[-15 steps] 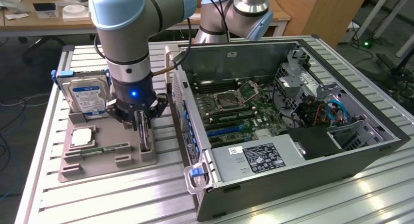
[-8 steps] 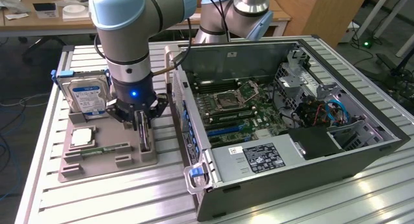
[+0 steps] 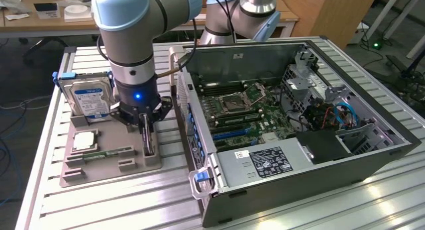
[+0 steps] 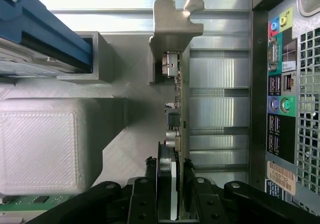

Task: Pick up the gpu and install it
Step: 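Pick up the gpu and move the gpu toward the slot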

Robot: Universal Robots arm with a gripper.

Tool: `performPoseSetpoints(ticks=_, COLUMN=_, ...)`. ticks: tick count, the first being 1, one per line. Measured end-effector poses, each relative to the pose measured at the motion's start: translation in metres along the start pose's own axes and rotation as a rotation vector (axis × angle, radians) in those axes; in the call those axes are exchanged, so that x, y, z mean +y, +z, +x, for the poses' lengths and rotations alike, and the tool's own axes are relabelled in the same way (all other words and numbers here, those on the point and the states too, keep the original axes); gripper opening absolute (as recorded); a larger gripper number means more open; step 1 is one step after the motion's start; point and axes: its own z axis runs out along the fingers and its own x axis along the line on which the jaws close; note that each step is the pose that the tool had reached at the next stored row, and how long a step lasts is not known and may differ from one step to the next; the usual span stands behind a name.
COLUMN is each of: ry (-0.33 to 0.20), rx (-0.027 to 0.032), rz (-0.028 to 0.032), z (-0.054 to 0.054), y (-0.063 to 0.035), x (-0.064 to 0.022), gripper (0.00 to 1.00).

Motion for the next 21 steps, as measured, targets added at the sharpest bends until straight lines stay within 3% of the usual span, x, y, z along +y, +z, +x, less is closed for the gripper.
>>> performPoseSetpoints(ticks=17, ry=0.000, rx=-0.0001, rz=0.0001, z=-0.0005, y=-0.0001, x=0.0000, gripper=0.28)
performPoseSetpoints(ticks=21, ry=0.000, rx=0.0000, rz=0.0001, z=-0.0005, y=-0.0065, x=0.0002, gripper=0.28)
